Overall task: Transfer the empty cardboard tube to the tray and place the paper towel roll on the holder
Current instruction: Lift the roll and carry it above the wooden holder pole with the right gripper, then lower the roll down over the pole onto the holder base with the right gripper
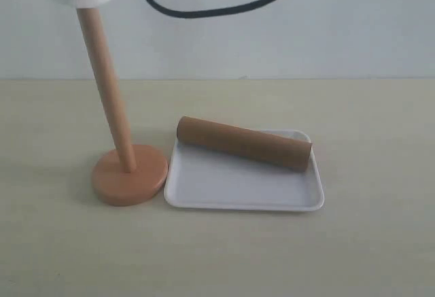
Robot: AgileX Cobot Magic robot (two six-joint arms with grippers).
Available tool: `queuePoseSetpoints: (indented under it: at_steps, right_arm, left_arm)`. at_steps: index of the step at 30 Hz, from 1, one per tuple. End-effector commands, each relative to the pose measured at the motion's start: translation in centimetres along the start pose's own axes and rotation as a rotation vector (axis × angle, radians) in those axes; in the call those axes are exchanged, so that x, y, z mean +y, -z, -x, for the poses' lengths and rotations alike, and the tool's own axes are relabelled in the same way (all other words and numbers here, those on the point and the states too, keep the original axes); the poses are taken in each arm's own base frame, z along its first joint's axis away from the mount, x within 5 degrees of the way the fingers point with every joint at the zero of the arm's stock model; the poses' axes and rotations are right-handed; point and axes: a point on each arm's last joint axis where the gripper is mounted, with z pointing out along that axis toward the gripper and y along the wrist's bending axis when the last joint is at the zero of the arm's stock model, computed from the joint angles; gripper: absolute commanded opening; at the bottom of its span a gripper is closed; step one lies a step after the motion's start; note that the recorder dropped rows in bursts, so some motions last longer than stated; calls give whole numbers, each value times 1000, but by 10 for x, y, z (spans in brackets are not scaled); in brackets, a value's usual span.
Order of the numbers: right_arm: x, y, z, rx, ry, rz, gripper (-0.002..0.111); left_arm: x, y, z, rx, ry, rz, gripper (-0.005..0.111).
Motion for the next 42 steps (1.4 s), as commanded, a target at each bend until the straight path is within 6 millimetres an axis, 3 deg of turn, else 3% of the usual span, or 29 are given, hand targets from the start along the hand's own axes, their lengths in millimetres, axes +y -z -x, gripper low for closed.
queuePoseSetpoints:
  at_steps: [1,18,32,42]
  right_arm:
    - [0,0,2,4,20,-13,0]
    - [6,-28,-54,142,88,-8,0]
    - [-1,-55,-123,306,95,-42,0]
    - [3,-52,-165,336,64,64,0]
  left_arm:
    - [0,0,-1,-4,14,-2,4]
    - [0,0,-1,-4,14,-2,4]
    - [0,0,-1,-4,14,-2,4]
    - [0,0,-1,-4,14,-2,4]
